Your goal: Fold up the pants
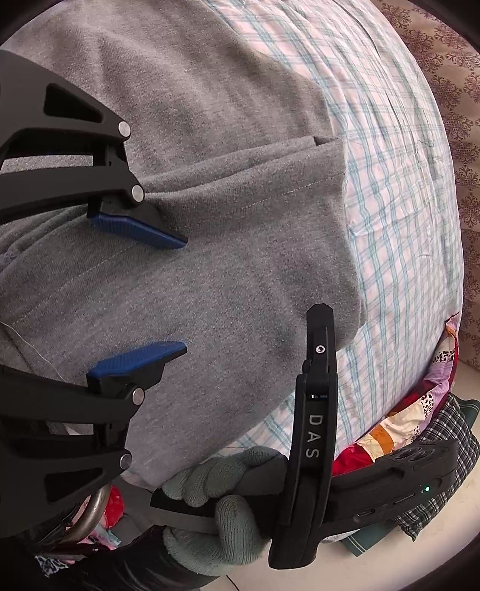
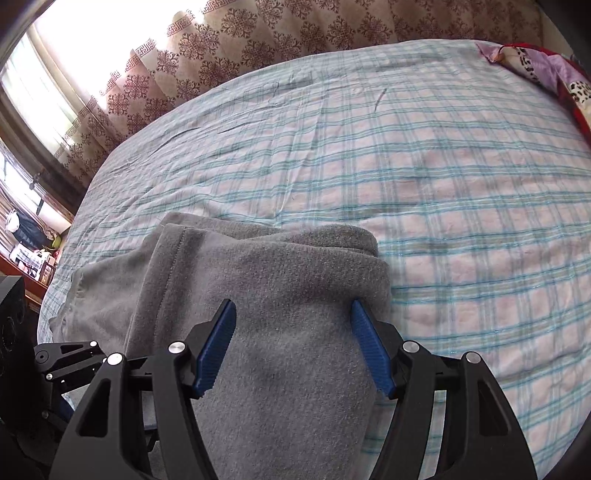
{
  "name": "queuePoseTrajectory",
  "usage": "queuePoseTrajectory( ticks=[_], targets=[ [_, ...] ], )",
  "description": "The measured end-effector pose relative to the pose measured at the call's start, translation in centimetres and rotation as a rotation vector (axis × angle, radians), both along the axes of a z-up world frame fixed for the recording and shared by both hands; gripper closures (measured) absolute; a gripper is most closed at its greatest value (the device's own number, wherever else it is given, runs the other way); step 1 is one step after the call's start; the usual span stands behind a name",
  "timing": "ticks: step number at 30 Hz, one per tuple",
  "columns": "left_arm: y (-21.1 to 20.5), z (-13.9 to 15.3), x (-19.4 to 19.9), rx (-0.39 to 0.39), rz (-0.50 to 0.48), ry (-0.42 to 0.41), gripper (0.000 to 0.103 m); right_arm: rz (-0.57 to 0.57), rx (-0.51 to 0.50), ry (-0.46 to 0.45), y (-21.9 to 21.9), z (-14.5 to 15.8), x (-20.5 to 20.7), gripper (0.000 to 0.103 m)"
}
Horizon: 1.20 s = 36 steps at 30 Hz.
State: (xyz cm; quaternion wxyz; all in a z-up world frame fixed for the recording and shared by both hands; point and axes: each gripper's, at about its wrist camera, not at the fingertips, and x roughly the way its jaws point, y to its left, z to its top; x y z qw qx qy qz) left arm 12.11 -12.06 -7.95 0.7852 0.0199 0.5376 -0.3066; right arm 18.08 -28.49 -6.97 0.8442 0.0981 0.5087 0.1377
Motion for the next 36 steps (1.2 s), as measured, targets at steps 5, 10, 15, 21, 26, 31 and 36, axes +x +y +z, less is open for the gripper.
queuePoseTrajectory(
  ticks=[5, 10, 15, 21, 26, 31, 36],
  targets=[
    [0.0, -0.2, -0.2, -0.002, -0.011, -0.009, 0.047, 0.026, -0.048, 0.009, 0.6, -0.7, 0.1, 0.037],
    [0.0, -0.3, -0.8, 0.001, -0.019, -0.034, 0.047, 0.025, -0.047, -0.006, 0.4, -0.6, -0.2, 0.038],
    [0.0, 0.1, -0.5, 0.004, -0.011, -0.011, 0.047, -0.062, 0.011, -0.022, -2.3, 1.1, -1.8, 0.039],
    [-0.3, 1.4, 0.0, -0.005, 0.0, 0.006, 0.041, -0.16, 0.044, -0.02, -5.9, 2.9, -5.6, 0.039],
    [-1.1, 3.2, 0.5, -0.015, -0.011, -0.032, 0.04, -0.212, 0.122, 0.047, -7.8, 2.5, -9.9, 0.039],
    [-3.1, 3.9, 1.6, 0.002, -0.022, -0.03, 0.033, -0.224, 0.208, 0.105, -7.7, 1.7, -13.1, 0.039],
    [-5.4, 4.0, 2.6, 0.001, -0.032, 0.009, 0.03, -0.22, 0.246, 0.152, -6.5, 0.5, -14.2, 0.039]
  ],
)
